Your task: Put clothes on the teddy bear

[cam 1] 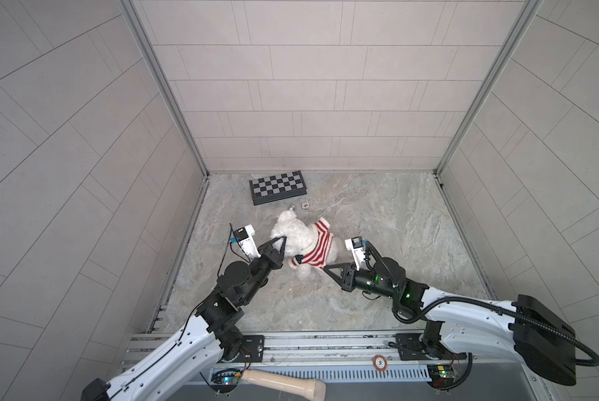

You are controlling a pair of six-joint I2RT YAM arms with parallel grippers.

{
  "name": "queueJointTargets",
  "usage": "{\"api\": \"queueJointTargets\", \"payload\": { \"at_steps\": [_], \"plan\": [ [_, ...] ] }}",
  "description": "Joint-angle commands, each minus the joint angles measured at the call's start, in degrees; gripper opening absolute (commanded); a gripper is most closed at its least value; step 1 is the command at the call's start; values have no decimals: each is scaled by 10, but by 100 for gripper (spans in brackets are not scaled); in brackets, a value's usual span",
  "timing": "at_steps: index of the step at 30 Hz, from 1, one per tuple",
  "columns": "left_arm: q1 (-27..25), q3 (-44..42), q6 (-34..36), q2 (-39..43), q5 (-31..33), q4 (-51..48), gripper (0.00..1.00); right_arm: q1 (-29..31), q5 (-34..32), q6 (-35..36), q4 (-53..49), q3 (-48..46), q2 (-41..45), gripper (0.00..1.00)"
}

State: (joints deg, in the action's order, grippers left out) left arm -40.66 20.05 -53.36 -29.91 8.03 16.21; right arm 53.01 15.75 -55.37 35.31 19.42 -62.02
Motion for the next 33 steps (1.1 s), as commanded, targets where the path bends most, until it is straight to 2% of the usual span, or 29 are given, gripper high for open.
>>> {"api": "queueJointTargets", "payload": {
  "at_steps": [1,5,8,11,13,15,19,23,24,28,33],
  "plan": [
    [3,40,-35,28,31,31,0,6,-68,31,-66,-41,39,0],
    [3,52,-29,48,41,-8,0,-23,-60,77,-181,-40,139,0],
    [3,49,-27,60,52,-17,0,-50,5,111,-244,-30,197,0],
    [2,39,-26,63,59,-10,0,-62,99,116,-193,-38,232,0],
    [2,23,-45,50,50,22,0,-59,114,118,-180,-28,231,0],
    [-3,12,-64,31,46,48,0,-47,108,137,-196,-1,202,0],
    [-33,8,-81,-2,64,89,0,-29,105,138,-122,43,113,0],
    [-62,20,-83,-15,82,86,0,-23,46,156,-110,93,54,0],
    [-66,23,-83,-13,106,77,0,-25,15,166,-120,105,47,3],
    [-66,41,-84,7,128,0,0,-25,-26,187,-140,114,61,14],
    [-66,51,-86,27,148,-57,0,-17,-81,232,-267,111,145,39]
  ]
}}
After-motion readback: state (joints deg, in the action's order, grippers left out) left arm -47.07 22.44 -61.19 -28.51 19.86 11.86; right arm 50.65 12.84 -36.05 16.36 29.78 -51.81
